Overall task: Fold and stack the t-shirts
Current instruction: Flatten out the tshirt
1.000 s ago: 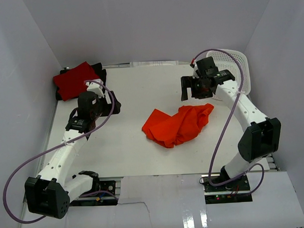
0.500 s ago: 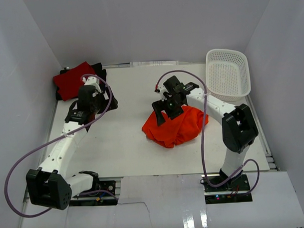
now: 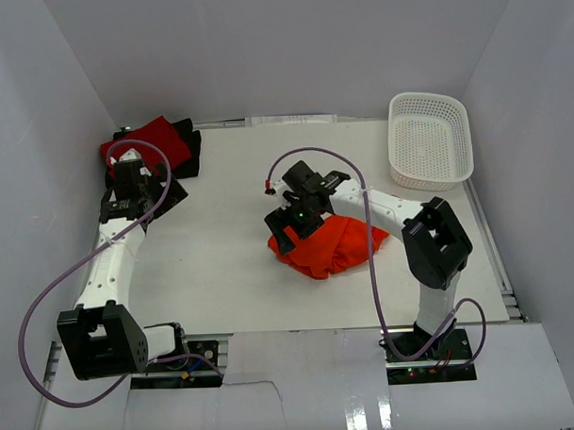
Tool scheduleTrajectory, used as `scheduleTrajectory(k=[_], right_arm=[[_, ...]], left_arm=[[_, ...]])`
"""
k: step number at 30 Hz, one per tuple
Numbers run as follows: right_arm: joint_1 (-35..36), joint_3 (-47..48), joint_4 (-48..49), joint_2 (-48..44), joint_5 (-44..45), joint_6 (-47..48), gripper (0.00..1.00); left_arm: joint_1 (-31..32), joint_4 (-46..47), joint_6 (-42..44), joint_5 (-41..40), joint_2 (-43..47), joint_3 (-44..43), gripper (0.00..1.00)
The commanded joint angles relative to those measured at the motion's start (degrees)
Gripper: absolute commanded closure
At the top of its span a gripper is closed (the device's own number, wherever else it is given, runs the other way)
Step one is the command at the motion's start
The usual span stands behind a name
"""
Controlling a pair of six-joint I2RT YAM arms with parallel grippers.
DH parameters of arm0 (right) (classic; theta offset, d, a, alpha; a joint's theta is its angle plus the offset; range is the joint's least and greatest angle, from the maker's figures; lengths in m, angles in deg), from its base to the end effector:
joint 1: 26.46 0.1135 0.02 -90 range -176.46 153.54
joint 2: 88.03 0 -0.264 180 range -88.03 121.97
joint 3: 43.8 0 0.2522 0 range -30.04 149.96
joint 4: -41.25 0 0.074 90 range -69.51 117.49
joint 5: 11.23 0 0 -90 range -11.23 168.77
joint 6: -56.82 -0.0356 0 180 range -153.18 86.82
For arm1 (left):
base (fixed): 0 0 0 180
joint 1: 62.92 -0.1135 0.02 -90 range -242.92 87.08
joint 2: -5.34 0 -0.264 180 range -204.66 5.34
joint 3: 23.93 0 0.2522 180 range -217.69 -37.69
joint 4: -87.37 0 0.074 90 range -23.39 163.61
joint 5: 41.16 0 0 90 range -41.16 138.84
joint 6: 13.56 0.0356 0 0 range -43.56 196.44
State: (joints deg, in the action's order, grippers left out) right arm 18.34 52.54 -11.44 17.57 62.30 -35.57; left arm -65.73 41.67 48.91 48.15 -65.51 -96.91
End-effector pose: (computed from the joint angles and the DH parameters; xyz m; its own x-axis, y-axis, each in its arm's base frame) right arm 0.2702 0.2825 0.2318 -0.6578 -0.5969 -0.4594 -0.7435 0.6119 0.2696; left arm 0.2645 0.0134 0.2967 -0.5838 -0.4914 -0.6463 -0.3694 0.8696 -0.3275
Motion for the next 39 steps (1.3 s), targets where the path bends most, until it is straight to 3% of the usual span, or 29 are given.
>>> scheduleTrajectory(k=[1, 5, 9, 18, 19, 20, 21, 23, 28, 33, 39], right_arm=[[1.8, -0.3, 2.6, 2.3, 1.6, 1.0, 0.02], [3.3, -0.1, 4.8, 4.3, 5.2, 1.1, 0.04], [3.2, 1.4, 6.1, 6.8, 7.8, 1.1, 0.24], [3.3, 4.9, 5.5, 10.1, 15.5, 1.9, 0.28], [3.3, 5.1, 5.5, 10.3, 15.8, 2.0, 0.37], [3.3, 5.4, 5.3, 10.5, 16.3, 2.0, 0.64], [3.3, 5.9, 4.8, 11.0, 19.3, 1.8, 0.77], [3.2, 6.7, 4.0, 11.1, 20.3, 1.5, 0.92], [2.8, 10.4, 3.5, 7.7, 19.1, 0.2, 0.92], [0.5, 21.2, -0.4, 5.0, 14.4, -1.1, 0.92], [-3.0, 27.3, -3.2, 4.9, 11.7, -1.6, 0.87]], left_arm=[[-2.8, -1.4, -1.6, 3.9, 0.2, -1.5, 0.02], [-3.3, -1.3, -1.4, 4.0, 0.5, -1.2, 0.02], [-3.3, -0.9, -0.9, 4.4, 0.8, -0.9, 0.02], [-3.3, -0.8, 0.2, 3.5, 1.7, -0.4, 0.02], [-3.3, -0.8, 0.3, 3.4, 1.6, -0.2, 0.02], [-3.4, -0.8, 0.3, 3.4, 1.8, -0.1, 0.02], [-3.3, -0.8, 0.4, 3.4, 1.8, 0.0, 0.02], [-3.4, -0.7, 0.5, 3.2, 1.9, 0.2, 0.02], [-3.3, -0.4, 1.0, 3.5, 2.2, 0.5, 0.02], [-2.6, 0.5, 3.2, 6.6, 2.9, 0.3, 0.02], [7.0, 3.8, 5.6, 7.4, 3.2, 0.4, 0.02]])
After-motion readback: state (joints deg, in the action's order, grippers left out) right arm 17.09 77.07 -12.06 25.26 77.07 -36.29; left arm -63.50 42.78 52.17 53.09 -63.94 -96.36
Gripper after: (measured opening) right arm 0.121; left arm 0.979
